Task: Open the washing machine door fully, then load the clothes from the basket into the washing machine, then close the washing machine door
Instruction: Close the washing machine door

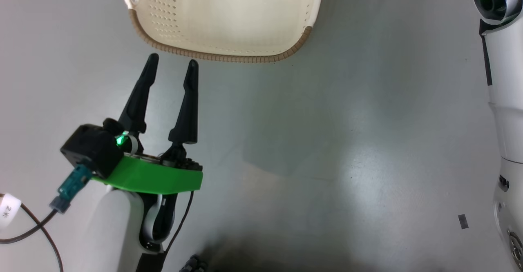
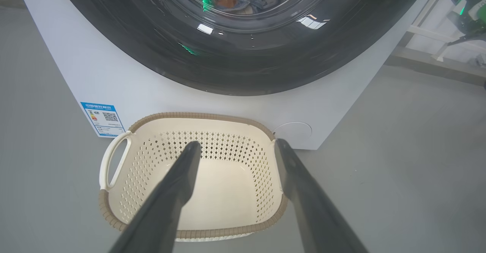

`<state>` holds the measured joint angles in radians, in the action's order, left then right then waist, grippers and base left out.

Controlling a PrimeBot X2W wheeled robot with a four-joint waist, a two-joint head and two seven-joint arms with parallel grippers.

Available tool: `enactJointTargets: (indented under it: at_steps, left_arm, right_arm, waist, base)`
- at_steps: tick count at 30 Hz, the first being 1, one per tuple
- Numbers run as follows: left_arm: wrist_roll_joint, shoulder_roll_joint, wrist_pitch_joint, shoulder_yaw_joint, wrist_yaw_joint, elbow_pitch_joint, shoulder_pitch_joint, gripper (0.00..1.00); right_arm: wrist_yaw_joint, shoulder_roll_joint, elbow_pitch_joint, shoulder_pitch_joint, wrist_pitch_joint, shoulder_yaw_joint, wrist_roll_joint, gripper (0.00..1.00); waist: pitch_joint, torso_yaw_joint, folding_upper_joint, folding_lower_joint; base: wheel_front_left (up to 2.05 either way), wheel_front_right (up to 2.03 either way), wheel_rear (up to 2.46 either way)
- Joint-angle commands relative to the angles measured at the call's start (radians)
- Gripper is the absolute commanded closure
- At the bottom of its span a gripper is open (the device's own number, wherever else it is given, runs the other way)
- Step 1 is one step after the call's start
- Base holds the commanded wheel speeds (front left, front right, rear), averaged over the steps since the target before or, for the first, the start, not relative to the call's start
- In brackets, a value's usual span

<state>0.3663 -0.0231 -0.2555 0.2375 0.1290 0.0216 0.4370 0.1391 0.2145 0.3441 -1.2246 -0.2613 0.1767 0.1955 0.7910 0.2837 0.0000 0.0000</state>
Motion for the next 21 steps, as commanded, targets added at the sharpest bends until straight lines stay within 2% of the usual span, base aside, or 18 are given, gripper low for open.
enactJointTargets:
  at_steps: [1,11,21]
  left_arm:
    - [-0.011,-0.027,-0.006,-0.033,0.001,-0.024,0.002,0.0]
    - [-0.017,-0.027,-0.006,-0.049,0.002,-0.023,-0.007,0.0]
    - [-0.038,-0.027,-0.006,-0.086,0.002,-0.015,-0.044,0.0]
  right_arm:
    - [-0.008,-0.023,-0.016,-0.014,0.0,-0.011,0.003,1.0]
    - [-0.008,-0.015,-0.033,0.075,0.0,0.055,0.056,1.0]
    - [-0.008,-0.007,-0.068,0.276,0.0,0.094,0.101,1.0]
  waist:
    - [0.0,-0.006,0.0,0.0]
    - [-0.048,-0.021,0.0,0.0]
    - [-0.162,-0.05,0.0,0.0]
  base:
    - [0.0,0.0,0.0]
    - [0.0,0.0,0.0]
    - [0.0,0.0,0.0]
